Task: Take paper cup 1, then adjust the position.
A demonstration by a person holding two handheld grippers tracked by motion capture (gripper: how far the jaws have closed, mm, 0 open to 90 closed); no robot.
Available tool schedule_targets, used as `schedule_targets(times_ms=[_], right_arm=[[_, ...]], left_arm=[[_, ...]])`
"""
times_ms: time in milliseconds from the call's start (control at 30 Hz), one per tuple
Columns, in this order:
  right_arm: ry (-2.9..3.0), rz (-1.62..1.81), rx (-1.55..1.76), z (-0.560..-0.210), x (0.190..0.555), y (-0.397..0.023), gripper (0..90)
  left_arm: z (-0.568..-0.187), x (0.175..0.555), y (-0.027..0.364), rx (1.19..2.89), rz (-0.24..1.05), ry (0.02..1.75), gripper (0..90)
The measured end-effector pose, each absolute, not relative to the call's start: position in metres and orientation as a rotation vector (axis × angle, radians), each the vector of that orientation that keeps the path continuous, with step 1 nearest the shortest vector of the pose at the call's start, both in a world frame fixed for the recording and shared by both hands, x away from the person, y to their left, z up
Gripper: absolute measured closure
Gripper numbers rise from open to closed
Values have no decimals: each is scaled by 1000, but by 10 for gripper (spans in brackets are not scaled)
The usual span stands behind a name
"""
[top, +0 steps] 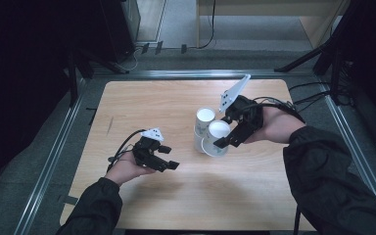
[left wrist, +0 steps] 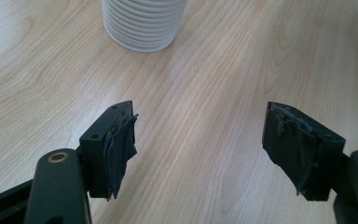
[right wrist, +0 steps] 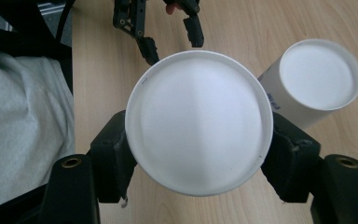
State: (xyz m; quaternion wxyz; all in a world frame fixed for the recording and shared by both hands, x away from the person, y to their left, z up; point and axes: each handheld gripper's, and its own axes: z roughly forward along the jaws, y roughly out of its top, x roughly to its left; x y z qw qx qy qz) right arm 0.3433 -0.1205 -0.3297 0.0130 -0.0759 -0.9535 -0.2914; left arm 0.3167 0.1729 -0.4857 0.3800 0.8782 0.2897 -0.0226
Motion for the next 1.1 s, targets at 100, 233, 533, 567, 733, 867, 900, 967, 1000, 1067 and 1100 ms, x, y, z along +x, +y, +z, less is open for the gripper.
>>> schedule_targets(times_ms=[100, 233, 533, 567, 733, 867, 900, 967, 1000, 1067, 1100], right_arm=[[-2944, -941, -257, -346, 342, -124, 343], [-2893, -1003, -283, -372, 340, -128, 343], [-2834, -1085, -325, -402, 338, -130, 343], [-2831, -1111, -326, -406, 337, -130, 344], [-2797, -1136, -338, -425, 336, -129, 344], [-2778, -1145, -340, -433, 335, -127, 343], [-2769, -1145, -346, -436, 335, -126, 343], [-2756, -1156, -353, -441, 335, -124, 343], [-2750, -1157, -360, -443, 335, -124, 344], [-2748, -1170, -363, -446, 335, -123, 343], [-2742, -1180, -366, -446, 335, -124, 344]], left_arm=[[-486, 316, 172, 2242, -61, 731, 256], [-485, 315, 171, 2240, -68, 712, 245], [-487, 316, 167, 2239, -81, 702, 218], [-487, 316, 167, 2240, -85, 698, 224], [-484, 318, 161, 2254, -90, 652, 229], [-483, 318, 157, 2249, -109, 614, 222], [-483, 318, 156, 2242, -110, 607, 213], [-482, 318, 155, 2232, -124, 590, 204], [-481, 317, 154, 2222, -129, 581, 194], [-480, 317, 152, 2214, -130, 564, 193], [-480, 317, 152, 2218, -126, 562, 193]])
